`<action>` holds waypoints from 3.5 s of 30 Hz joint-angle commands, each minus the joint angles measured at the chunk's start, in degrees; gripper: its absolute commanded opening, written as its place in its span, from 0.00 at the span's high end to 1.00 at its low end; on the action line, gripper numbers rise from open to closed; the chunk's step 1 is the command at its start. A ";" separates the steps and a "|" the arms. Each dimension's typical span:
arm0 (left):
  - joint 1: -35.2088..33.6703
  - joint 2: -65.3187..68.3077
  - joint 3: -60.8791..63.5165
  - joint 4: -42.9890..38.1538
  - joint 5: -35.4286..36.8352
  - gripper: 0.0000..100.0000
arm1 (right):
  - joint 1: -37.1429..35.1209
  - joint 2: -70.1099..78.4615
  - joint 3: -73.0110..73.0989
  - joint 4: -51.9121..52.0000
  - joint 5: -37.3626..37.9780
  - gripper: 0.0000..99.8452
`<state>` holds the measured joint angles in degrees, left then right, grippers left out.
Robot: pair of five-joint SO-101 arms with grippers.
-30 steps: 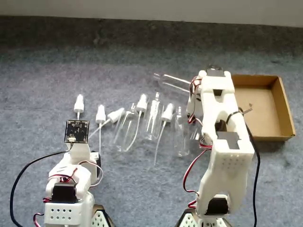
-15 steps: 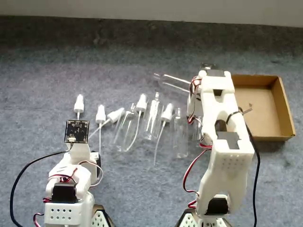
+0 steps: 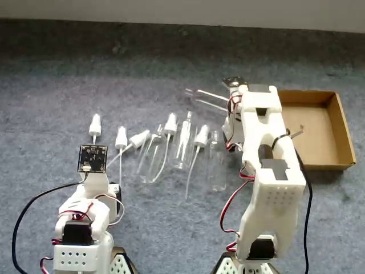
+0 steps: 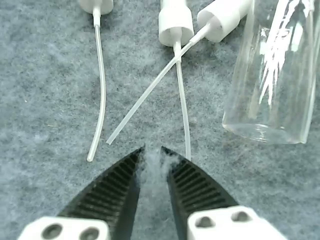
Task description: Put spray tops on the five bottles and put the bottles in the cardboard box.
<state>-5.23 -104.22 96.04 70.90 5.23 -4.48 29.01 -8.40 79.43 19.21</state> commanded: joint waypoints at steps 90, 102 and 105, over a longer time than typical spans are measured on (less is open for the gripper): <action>0.57 -0.31 1.10 -0.18 -0.44 0.99 | 1.98 -3.12 -12.09 5.93 -6.24 0.93; 0.57 -0.31 1.10 -0.18 -0.44 0.99 | 1.80 -4.62 -31.78 20.53 -6.24 0.93; 0.57 -0.31 1.10 -0.18 -0.44 0.99 | 1.98 -5.05 -39.25 21.85 -6.24 0.93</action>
<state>-5.23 -104.22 96.04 70.90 5.23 -3.08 29.19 -38.90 99.38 12.79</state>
